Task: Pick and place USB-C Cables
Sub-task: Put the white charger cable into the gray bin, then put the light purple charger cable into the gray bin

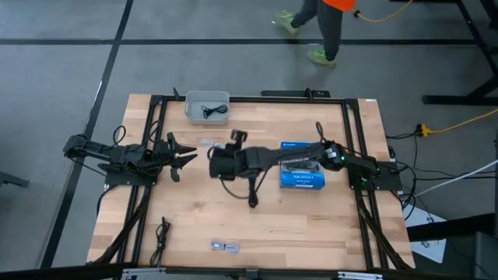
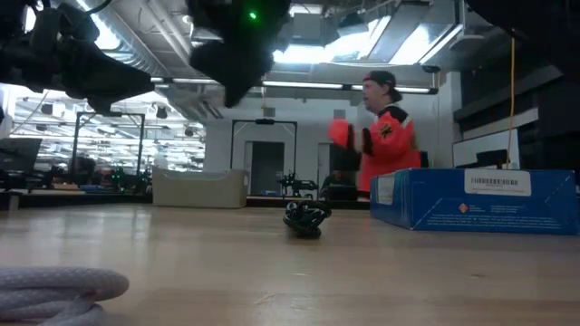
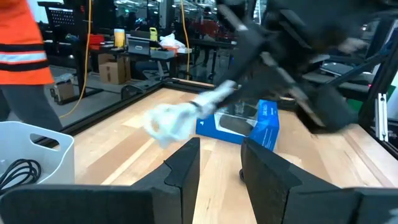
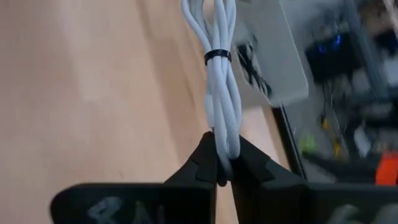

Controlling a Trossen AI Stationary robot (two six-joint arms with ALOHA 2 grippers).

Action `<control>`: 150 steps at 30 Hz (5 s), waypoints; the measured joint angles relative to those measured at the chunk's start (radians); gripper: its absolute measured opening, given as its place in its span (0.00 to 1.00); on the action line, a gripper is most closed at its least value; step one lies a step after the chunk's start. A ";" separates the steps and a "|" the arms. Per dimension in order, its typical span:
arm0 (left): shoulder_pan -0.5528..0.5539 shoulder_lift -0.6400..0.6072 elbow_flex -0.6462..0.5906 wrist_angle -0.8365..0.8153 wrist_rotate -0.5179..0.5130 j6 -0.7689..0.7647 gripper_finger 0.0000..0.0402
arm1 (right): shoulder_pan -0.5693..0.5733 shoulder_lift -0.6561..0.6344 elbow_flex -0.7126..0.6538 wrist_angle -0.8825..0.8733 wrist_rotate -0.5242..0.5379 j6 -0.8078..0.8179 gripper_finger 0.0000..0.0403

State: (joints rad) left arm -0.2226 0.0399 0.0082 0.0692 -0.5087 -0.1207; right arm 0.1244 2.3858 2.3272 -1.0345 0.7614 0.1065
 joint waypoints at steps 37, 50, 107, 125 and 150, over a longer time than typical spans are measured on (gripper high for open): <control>0.000 0.000 0.000 0.000 -0.004 0.000 0.27 | -0.457 0.004 -0.144 0.559 -0.731 -0.248 0.05; 0.000 0.000 0.000 0.000 -0.004 0.000 0.27 | -0.522 0.028 -0.144 0.646 -0.841 -0.259 0.05; 0.000 0.000 0.000 0.000 -0.005 0.000 0.27 | 0.180 0.052 0.011 0.055 -0.778 0.178 0.37; 0.000 0.000 0.000 -0.005 0.104 -0.004 0.27 | 0.385 0.178 0.007 0.401 -0.622 0.276 0.36; 0.000 0.000 0.000 -0.012 0.186 -0.008 0.27 | 0.367 0.191 0.015 0.225 -0.740 0.434 0.29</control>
State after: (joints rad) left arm -0.2230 0.0402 0.0086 0.0574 -0.3229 -0.1291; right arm 0.4911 2.5771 2.3425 -0.8091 0.0212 0.5408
